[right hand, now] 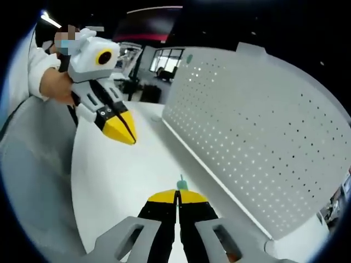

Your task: Insert the hook assembly into the mounting plate slot until the hook locks in place.

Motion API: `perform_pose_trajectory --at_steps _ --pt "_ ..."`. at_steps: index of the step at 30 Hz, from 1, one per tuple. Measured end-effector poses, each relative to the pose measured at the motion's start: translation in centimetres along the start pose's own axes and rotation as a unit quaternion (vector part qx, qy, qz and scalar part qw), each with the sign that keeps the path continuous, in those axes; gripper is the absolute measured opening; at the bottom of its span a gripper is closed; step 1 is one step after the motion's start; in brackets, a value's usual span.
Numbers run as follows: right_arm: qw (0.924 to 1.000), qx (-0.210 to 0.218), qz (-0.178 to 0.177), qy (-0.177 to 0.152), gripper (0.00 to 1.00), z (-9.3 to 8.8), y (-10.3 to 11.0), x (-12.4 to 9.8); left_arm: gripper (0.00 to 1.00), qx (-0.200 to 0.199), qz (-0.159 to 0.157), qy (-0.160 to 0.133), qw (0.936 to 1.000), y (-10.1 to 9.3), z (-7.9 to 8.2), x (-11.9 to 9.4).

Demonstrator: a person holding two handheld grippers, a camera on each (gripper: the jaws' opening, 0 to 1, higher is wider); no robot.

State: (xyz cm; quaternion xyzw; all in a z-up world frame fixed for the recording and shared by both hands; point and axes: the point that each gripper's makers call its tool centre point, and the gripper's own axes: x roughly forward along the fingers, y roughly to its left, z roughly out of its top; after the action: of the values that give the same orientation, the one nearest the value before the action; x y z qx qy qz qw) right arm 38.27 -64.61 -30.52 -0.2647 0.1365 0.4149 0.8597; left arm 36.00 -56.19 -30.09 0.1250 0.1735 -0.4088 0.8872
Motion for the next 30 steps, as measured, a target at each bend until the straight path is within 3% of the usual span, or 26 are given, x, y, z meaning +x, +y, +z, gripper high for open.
perform_pose_trajectory --at_steps 8,18,30 --pt "0.9999 0.009 -0.011 0.003 0.0 -0.6 -0.8 -0.6 0.03 0.001 0.0 -0.001 1.0 0.0 -0.1 0.0" --pt "0.9993 0.022 -0.027 0.011 0.09 -1.6 -1.5 -1.3 0.06 -0.001 0.001 -0.008 1.0 0.1 0.1 -0.1" --pt "0.9981 0.036 -0.043 0.024 0.11 -3.1 -2.4 -2.8 0.19 -0.003 0.004 -0.016 0.9999 0.0 0.4 -0.1"
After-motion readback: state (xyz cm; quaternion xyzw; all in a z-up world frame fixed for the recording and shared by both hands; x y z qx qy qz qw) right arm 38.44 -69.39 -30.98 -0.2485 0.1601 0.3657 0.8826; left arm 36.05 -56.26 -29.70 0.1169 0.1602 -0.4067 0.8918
